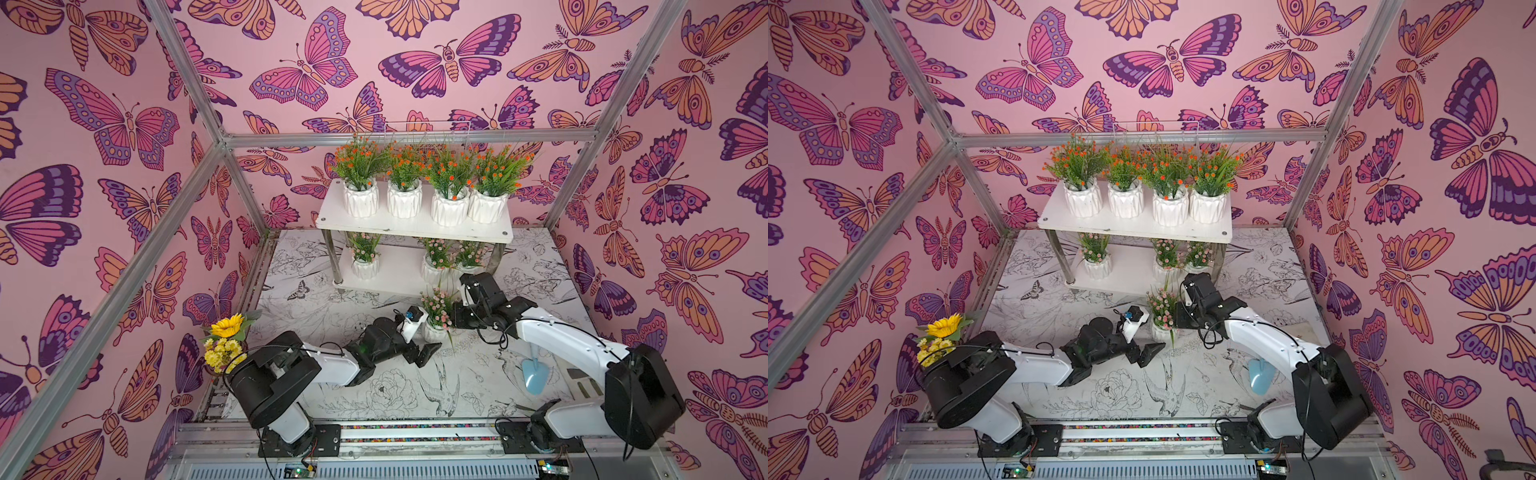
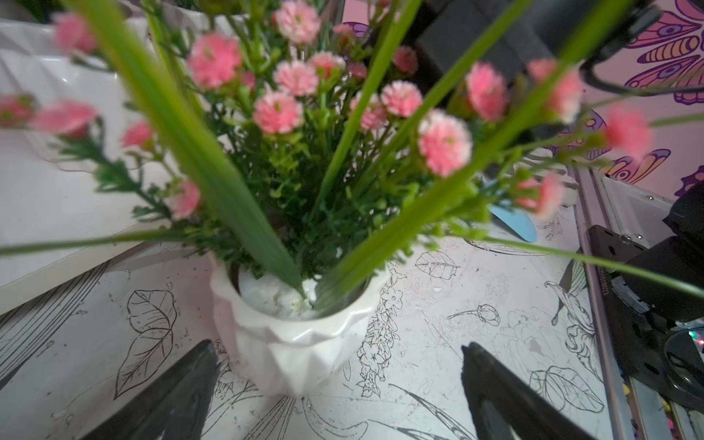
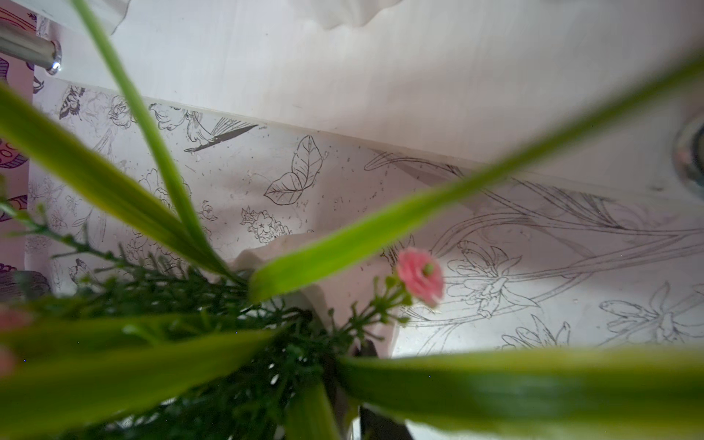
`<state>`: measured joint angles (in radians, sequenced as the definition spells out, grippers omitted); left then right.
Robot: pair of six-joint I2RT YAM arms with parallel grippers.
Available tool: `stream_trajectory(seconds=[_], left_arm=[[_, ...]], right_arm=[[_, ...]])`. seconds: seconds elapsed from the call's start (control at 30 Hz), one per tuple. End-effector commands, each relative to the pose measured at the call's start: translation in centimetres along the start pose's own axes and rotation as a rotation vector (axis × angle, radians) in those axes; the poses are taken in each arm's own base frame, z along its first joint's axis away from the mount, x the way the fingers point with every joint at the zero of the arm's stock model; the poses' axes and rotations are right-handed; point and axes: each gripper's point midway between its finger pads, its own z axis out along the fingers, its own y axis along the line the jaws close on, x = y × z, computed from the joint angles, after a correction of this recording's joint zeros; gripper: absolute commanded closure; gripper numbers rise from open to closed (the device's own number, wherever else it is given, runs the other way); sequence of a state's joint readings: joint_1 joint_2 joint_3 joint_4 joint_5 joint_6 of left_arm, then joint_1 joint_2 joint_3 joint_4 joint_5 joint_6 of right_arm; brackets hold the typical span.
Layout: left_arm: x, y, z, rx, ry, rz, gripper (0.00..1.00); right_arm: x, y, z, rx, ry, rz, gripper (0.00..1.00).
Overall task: Place the baby's breath potted plants on the rack by color
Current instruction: Pick up the baby's breath potted plant from the center of the board.
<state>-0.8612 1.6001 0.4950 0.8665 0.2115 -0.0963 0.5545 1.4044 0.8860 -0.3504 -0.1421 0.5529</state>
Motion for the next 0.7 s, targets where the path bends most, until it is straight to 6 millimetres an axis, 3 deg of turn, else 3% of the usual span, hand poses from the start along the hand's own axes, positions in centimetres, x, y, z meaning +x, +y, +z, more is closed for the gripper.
stream_trajectory(seconds=[0.0, 0.67], left_arm=[[-0.9, 1.0, 0.7, -0.068, -0.03, 0.037, 0.0], [-0.2, 2.8, 2.8, -0.157, 0.002, 0.016, 0.02]], right_arm=[[-2.3, 2.8, -0.7, -0.073, -0.072, -0.016, 0.96], [-0.6, 4.4, -0.6, -0.112, -0.054, -0.034, 0.96]])
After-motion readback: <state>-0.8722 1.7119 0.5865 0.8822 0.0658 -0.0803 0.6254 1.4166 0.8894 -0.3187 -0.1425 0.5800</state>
